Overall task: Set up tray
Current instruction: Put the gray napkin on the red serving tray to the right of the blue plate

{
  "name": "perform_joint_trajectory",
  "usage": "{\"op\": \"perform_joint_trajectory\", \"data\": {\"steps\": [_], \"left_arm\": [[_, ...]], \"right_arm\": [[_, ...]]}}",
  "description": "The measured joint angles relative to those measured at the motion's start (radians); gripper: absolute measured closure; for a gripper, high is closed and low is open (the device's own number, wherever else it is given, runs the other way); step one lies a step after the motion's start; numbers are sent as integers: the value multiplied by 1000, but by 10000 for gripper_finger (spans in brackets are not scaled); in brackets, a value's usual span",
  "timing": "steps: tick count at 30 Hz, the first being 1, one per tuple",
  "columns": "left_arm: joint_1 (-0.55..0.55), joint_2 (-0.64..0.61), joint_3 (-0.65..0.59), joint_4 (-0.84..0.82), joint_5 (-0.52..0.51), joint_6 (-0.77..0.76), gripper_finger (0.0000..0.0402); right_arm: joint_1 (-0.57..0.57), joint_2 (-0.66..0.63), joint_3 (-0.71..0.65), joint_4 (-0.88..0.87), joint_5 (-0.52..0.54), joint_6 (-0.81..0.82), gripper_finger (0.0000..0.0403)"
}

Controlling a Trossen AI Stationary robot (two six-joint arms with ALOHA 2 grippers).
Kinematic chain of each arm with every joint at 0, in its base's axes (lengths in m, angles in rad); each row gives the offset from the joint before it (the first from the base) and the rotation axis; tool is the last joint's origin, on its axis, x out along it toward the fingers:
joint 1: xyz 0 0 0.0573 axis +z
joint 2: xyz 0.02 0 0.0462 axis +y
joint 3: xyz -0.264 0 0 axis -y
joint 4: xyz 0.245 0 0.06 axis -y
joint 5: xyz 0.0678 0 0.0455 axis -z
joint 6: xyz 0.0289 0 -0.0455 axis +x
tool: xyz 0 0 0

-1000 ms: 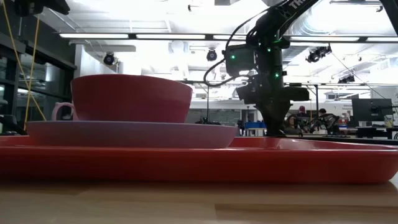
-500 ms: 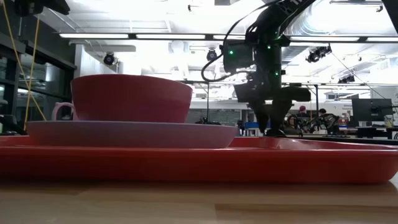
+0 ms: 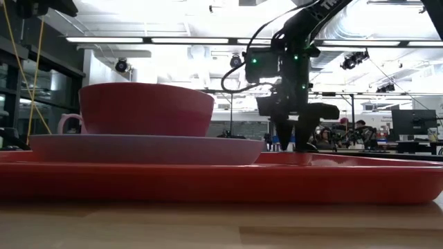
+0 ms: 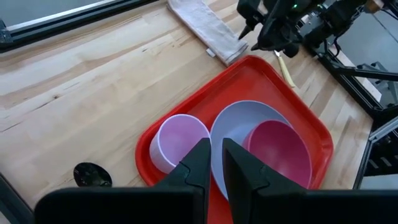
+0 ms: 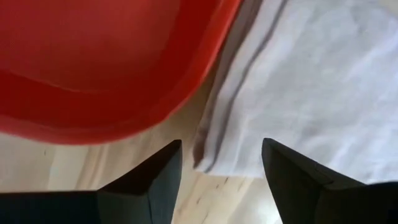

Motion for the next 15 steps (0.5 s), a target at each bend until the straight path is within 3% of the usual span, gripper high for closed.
{"op": "perform_joint_trajectory", "data": {"steps": [8,15], "left_arm": [[0,-1,-16,32,-36,89,330],[0,-71,-207,237,-28,161,330]], "right_arm": [[0,43,0,39,55,8,197],[0,52,0,87,50,17,202]]}}
